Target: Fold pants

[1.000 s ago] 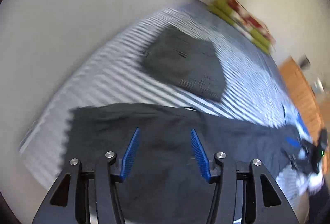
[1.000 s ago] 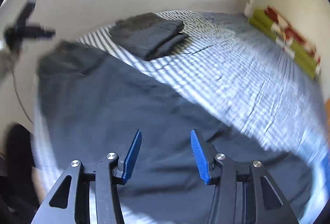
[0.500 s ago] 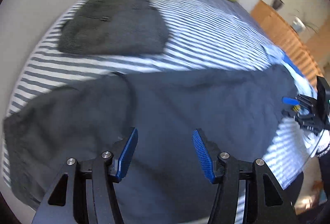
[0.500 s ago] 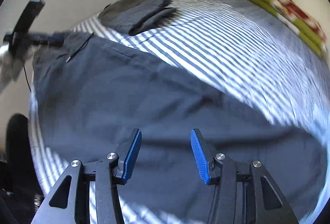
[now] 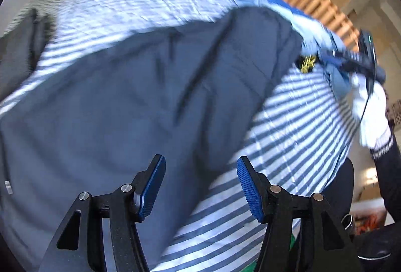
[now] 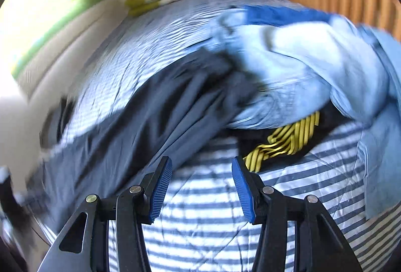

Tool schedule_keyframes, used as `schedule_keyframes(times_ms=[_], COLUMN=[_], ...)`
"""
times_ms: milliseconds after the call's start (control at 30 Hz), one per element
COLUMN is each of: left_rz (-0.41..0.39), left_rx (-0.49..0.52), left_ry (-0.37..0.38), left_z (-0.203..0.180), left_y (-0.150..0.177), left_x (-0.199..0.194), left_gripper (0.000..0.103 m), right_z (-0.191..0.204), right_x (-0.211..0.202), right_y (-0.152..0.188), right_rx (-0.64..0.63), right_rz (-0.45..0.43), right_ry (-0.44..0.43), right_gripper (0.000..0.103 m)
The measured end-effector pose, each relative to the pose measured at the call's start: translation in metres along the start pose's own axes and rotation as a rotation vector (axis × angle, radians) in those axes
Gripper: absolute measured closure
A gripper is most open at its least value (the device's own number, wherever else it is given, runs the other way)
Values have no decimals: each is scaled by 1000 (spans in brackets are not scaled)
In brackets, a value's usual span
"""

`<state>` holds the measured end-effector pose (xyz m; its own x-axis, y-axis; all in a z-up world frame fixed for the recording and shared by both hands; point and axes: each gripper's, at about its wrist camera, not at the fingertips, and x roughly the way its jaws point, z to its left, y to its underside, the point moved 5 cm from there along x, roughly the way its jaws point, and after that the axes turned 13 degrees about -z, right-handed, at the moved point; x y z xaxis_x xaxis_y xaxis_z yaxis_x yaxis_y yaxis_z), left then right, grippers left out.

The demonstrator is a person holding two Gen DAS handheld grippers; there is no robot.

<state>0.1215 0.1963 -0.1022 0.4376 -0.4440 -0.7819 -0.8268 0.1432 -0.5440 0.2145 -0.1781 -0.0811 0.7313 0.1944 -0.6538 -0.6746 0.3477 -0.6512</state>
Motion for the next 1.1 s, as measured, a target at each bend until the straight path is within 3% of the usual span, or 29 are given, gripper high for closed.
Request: schedule_keyframes(times_ms=[133,300,533,633,700,767,933,1000,1033,1067,1100], left_rz=[67,120,182,187,182,176,127,123,124,109,90], left_rx=[44,59,74,105,129,127,113,141,158,186,220], left_ry=[-11,-50,-93,-117,-137,-143,-123,-134,-138,-143,-146], left_z=[-16,-9,12,17,20,23,29,23,20,15,13], left_y=[8,23,47,55,59,60,61,63,64,64,64], left_x=[26,37,30,26,22,20,2,-2,-2,0,2], left_gripper=[40,40,40,40,56,88,90,75,41,25,26], right_z=[-3,-2,4,11,13,13,18,22,24,26,28], right_x=[25,75,121,125,125,124,110,103,101,98,95], right_y=[-25,-51,-61,-64,-64,-64,-68,-70,-72,-73,-74], right_rx=[97,197,192,124,105,98,89,57,49,49,53], right_rz=[-3,42,78,73,75,68,33,16,11,6,3], right_ry=[-54,-77,-2,45,53,62,56,61,63,61,59], right_gripper=[57,57,57,75,88,93,96,96,96,97,97])
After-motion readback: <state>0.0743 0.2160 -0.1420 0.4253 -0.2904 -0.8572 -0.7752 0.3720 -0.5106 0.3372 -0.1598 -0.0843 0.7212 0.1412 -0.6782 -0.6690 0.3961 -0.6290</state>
